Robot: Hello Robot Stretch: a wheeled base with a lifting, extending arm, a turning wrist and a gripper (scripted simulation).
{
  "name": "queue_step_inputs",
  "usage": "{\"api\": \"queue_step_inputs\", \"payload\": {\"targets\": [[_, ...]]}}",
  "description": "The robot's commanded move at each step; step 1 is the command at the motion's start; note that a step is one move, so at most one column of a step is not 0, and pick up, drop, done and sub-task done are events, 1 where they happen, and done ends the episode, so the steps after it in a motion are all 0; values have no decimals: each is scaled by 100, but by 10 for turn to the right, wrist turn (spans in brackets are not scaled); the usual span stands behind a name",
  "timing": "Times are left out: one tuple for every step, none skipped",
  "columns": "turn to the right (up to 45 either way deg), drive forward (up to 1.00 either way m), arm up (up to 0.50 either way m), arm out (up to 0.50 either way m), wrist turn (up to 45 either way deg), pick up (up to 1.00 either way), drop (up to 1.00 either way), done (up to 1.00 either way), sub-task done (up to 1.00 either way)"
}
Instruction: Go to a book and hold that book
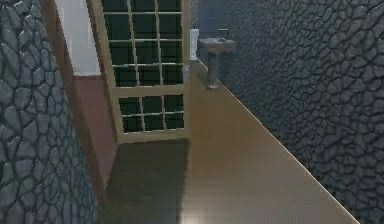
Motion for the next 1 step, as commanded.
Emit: {"api": "queue_step_inputs", "payload": {"targets": [[0, 100, 0, 0, 0, 0, 0, 0, 0]]}}
